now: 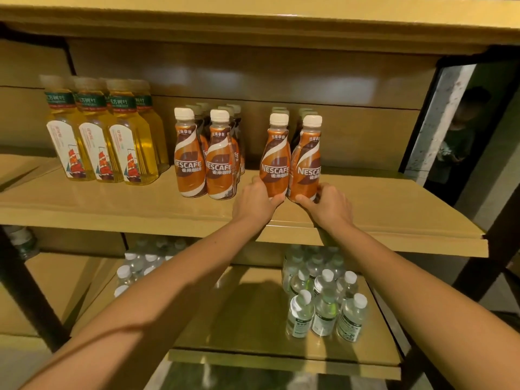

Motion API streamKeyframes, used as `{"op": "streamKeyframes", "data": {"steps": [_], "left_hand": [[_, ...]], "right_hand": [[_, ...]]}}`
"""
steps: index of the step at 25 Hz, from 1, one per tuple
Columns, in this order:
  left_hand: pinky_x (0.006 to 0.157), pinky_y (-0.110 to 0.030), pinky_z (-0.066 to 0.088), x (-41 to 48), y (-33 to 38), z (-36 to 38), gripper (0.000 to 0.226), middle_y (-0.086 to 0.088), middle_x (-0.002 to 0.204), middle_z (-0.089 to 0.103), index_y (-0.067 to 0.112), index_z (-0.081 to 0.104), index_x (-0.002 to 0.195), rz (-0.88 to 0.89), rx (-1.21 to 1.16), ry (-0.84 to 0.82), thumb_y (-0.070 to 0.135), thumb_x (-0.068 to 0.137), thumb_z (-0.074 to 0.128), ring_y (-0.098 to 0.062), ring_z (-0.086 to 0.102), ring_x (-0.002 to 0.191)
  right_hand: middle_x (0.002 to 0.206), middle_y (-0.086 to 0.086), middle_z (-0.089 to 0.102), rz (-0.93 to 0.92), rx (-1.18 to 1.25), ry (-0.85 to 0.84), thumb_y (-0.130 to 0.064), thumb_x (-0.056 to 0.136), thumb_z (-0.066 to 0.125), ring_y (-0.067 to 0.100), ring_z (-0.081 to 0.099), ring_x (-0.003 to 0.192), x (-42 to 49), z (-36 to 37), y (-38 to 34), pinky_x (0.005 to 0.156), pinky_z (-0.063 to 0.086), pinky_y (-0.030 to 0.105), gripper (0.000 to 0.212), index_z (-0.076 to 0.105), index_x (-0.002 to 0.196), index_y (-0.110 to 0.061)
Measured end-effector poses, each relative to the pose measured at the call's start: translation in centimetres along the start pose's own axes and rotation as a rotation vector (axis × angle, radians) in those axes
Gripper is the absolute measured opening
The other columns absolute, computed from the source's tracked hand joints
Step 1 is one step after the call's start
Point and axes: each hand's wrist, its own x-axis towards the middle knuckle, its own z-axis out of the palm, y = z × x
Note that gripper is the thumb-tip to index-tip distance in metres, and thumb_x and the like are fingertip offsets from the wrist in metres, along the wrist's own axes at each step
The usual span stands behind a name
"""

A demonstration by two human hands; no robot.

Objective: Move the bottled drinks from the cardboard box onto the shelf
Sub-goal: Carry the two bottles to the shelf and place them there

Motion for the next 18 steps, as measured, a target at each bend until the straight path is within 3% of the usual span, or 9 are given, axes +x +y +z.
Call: {"op": "streamKeyframes", "data": {"steps": [18], "left_hand": [[0.085, -0.036, 0.047, -0.03, -0.29, 0.1, 0.065, -0.01, 0.124, 0.057, 0.008, 0.04, 0.13, -0.004, 0.007, 0.007, 0.047, 0.082, 0.064, -0.029, 0.056, 0.112]], "right_hand": [[0.109, 0.008, 0.067, -0.063, -0.041, 0.033, -0.056, 0.082, 0.059, 0.029, 0.062, 0.102, -0.38, 0.16, 0.11, 0.091, 0.047, 0.042, 0.051, 0.058, 0.111, -0.015]]}}
